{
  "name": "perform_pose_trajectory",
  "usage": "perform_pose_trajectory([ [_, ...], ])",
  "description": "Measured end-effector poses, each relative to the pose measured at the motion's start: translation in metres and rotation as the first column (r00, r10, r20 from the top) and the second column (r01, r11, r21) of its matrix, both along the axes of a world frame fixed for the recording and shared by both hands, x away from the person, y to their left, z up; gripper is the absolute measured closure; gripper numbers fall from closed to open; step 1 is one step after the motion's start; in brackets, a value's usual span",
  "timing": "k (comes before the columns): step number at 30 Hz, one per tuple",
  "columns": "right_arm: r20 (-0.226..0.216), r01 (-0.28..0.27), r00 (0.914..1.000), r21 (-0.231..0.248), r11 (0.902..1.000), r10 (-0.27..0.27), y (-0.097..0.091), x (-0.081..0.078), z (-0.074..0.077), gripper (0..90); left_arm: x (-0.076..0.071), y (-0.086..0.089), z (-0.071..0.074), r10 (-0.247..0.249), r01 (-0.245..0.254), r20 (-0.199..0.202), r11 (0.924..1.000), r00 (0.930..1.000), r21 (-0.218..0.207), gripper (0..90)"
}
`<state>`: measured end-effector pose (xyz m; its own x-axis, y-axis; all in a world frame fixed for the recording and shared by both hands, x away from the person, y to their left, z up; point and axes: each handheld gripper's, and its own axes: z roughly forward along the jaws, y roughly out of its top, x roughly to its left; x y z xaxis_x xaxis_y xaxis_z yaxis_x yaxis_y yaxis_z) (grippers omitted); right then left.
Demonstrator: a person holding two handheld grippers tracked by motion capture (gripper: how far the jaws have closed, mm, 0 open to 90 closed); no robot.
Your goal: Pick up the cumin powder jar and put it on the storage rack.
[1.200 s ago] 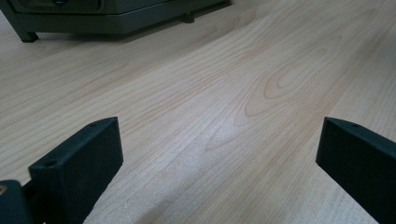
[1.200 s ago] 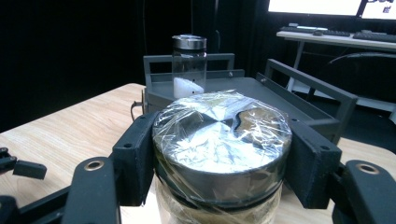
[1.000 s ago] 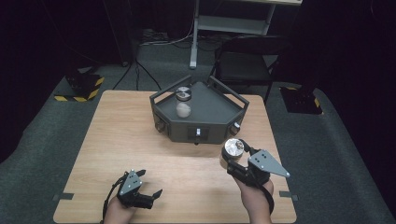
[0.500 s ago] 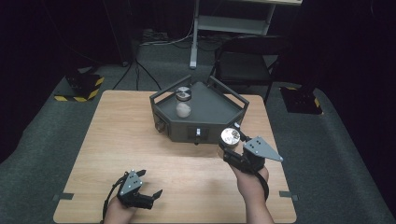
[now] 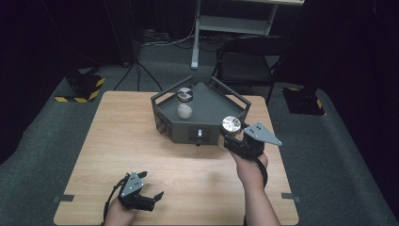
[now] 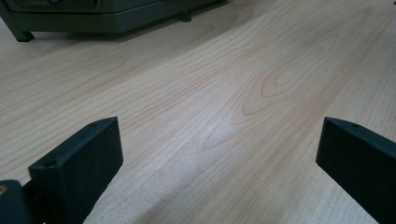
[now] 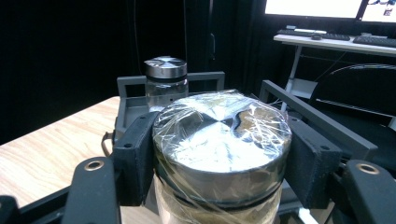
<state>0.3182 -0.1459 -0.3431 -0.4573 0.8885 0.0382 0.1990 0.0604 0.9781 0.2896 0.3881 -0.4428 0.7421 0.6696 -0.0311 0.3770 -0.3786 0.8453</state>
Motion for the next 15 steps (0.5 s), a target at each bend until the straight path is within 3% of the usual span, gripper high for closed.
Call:
perform_pose_trajectory([
  [5,-0.007,0.004,1.0,-0.024,0.9997,-0.004,0.006,0.016,0.003,34.8,0.0,0.0,0.0,-0.002,0.002,0.001,1.0,1.0,-0.001,0.7],
  [15,-0.033,0.02,0.9992,-0.003,0.9998,-0.02,0.011,0.047,0.006,34.8,0.0,0.002,-0.001,-0.003,0.003,-0.001,1.0,1.0,-0.008,0.7],
])
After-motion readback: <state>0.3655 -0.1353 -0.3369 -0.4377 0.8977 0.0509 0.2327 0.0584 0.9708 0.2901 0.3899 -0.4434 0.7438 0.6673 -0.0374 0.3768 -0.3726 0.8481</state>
